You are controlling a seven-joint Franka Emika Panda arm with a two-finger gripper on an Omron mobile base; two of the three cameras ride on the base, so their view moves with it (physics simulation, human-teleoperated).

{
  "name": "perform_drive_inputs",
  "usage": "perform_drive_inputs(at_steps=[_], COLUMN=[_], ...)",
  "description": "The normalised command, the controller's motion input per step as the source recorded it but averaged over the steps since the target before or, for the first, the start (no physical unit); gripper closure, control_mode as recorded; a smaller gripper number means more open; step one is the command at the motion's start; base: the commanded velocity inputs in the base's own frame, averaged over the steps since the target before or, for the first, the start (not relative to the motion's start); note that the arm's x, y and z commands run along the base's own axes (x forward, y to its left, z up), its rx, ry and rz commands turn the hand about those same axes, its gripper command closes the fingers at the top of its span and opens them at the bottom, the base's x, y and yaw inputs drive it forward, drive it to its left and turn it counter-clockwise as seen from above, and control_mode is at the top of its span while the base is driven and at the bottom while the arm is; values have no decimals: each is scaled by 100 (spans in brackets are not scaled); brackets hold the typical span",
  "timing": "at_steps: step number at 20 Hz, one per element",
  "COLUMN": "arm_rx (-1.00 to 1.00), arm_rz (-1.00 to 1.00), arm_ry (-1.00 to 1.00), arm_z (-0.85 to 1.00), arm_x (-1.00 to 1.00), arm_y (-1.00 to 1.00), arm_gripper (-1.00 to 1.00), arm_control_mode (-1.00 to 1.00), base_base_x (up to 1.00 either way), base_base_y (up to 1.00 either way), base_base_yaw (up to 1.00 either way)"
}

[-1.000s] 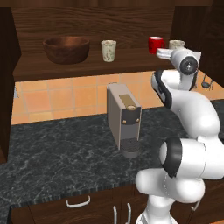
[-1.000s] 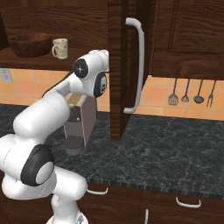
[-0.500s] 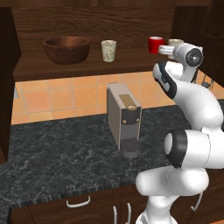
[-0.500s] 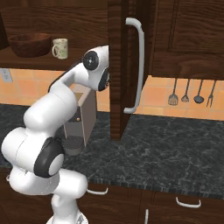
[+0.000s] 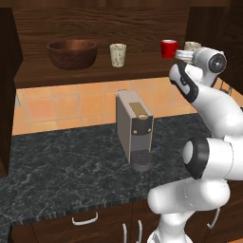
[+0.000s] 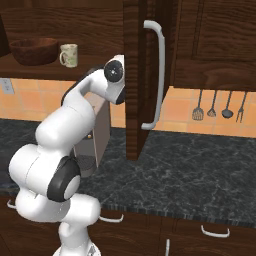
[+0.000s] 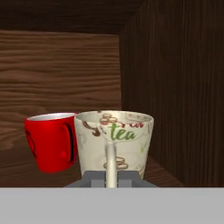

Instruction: Gather all objects into one cabinet and sort the glasses and bowls to opposite sides.

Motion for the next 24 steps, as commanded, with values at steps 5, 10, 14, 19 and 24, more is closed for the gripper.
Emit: perform_drive_inputs(at_steps=[5, 10, 14, 19, 24], arm_rx=[-1, 0, 0, 0, 0], arm_rz=[0, 0, 0, 0, 0], arm_ry=[0, 0, 0, 0, 0], arm_z=[-2, 0, 0, -2, 0], arm_x=[5, 30, 24, 6, 0], arm_y=[11, 5, -1, 0, 0], arm_gripper=[100, 100, 100, -100, -100], arm_control_mode=[-100, -100, -100, -100, -100], base_base_x=[0, 0, 0, 0, 0], base_base_y=[0, 0, 0, 0, 0], base_base_yaw=[0, 0, 0, 0, 0])
